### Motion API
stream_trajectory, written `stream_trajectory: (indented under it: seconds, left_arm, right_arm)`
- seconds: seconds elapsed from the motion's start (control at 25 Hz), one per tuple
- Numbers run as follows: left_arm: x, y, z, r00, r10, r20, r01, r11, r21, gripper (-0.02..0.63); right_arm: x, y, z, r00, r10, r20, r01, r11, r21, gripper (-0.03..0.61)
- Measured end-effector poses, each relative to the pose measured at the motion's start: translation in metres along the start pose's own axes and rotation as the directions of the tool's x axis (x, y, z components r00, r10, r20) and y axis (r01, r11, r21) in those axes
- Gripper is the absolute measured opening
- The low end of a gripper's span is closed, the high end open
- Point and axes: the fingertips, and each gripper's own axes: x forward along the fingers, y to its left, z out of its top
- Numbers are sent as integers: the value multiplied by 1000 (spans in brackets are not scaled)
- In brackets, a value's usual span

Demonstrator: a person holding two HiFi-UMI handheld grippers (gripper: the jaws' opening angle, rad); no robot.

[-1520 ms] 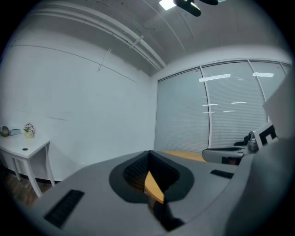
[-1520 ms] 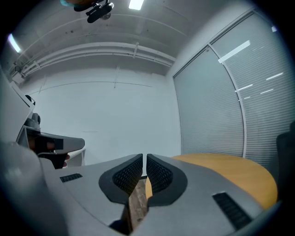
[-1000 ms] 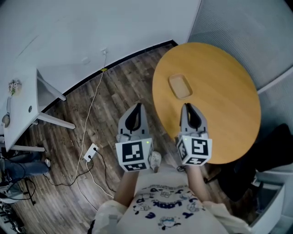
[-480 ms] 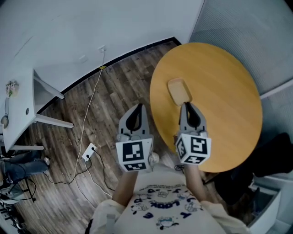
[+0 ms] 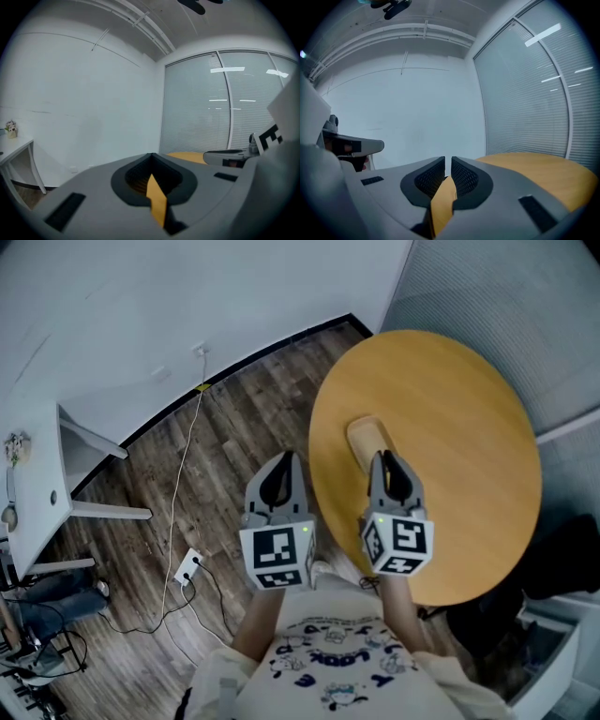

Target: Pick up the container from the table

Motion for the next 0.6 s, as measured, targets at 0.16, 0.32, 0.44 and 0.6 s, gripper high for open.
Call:
stream_trajectory:
  seconds: [0.16, 0.32, 0.44, 0.6]
  left_arm:
    - [27, 3, 4, 999, -42, -9, 42, 999, 14, 2]
    - [53, 2, -2, 995, -91, -37, 92, 996, 22, 2]
    - [70, 1, -11, 990, -126, -62, 128, 992, 22, 2]
    - [92, -4, -34, 980, -168, -108, 171, 985, 23, 2]
  right_arm:
    - [20, -4, -2, 1000, -21, -15, 21, 1000, 11, 28]
    - [37, -12, -9, 998, -49, -42, 50, 998, 24, 28]
    - [46, -22, -23, 994, -87, -68, 90, 995, 36, 28]
    - [59, -35, -49, 986, -113, -123, 120, 991, 52, 28]
